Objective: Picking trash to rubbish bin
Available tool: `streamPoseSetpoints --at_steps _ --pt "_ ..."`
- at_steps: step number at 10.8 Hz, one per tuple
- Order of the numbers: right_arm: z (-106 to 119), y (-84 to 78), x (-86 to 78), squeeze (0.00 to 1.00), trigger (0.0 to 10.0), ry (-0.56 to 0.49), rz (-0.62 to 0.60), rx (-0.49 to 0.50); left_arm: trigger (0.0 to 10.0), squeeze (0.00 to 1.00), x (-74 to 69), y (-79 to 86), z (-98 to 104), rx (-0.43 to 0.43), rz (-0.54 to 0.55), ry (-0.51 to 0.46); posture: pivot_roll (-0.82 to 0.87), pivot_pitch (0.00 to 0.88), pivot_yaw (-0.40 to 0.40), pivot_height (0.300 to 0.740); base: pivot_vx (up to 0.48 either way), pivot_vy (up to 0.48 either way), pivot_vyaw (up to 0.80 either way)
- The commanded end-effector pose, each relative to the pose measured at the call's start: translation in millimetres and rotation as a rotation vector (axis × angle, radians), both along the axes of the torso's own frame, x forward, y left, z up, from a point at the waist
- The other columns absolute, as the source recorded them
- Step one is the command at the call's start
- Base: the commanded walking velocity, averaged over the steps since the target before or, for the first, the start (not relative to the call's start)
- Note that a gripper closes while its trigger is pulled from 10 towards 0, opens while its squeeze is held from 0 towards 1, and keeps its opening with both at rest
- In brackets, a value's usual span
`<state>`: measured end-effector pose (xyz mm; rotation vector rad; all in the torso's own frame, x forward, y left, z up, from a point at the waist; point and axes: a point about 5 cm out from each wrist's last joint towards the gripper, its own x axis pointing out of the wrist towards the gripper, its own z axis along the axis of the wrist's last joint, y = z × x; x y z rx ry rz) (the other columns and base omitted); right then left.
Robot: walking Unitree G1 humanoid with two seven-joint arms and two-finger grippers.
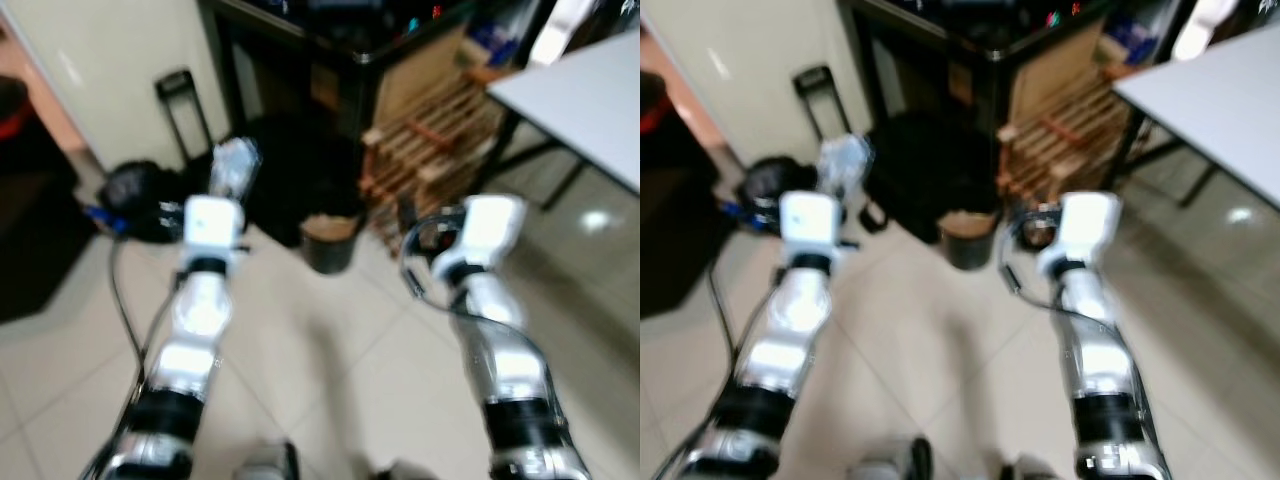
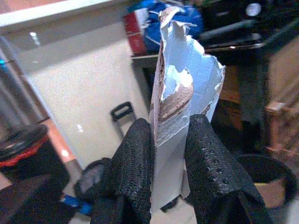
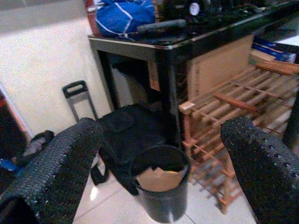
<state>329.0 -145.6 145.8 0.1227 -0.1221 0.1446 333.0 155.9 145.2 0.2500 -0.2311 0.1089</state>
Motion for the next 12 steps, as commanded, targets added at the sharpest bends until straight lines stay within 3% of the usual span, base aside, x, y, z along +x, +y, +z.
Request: streamPoseSetpoints --at_steps 1,5,7,8,9,11,12 --pt "-0.7 -9.8 -1.7 0.00 10.0 0.000 -0.029 -0.010 10.0 0.00 -1.3 -8.8 -1.0 0.006 -0.030 0.003 -0.02 0.165 0.047 0.740 0.364 0.000 0.00" --pt "-9.4 -11.7 -1.6 0.00 10.0 0.025 -0.036 -0.020 10.0 0.00 0.0 -6.5 -8.5 0.010 -0.033 0.024 -0.02 0.170 0.040 0.740 0.364 0.000 0.00" --pt "-54.2 -24.4 -4.8 0.00 10.0 0.172 -0.084 -0.075 10.0 0.00 -3.1 -4.3 -39.9 0.037 -0.074 0.122 -0.02 0.175 0.039 0.740 0.366 0.000 0.00" --pt "-66.1 -27.6 -7.2 0.00 10.0 0.218 -0.092 -0.087 10.0 0.00 -4.6 -3.1 -49.7 0.043 -0.081 0.162 -0.02 0.176 0.039 0.740 0.364 0.000 0.00" --pt "-88.7 -30.1 -14.0 0.00 10.0 0.308 -0.087 -0.116 10.0 0.00 -9.3 0.9 -69.8 0.049 -0.086 0.250 -0.02 0.176 0.039 0.740 0.364 0.000 0.00" --pt "-130.3 -30.1 -32.5 0.00 10.0 0.472 -0.065 -0.156 10.0 0.00 -27.2 7.2 -114.2 0.087 -0.105 0.447 -0.03 0.177 0.039 0.740 0.364 0.000 0.00" --pt "-142.0 -29.9 -39.6 0.00 10.0 0.524 -0.063 -0.183 10.0 0.00 -34.1 9.3 -125.6 0.092 -0.104 0.500 -0.02 0.177 0.039 0.740 0.360 0.000 0.00"
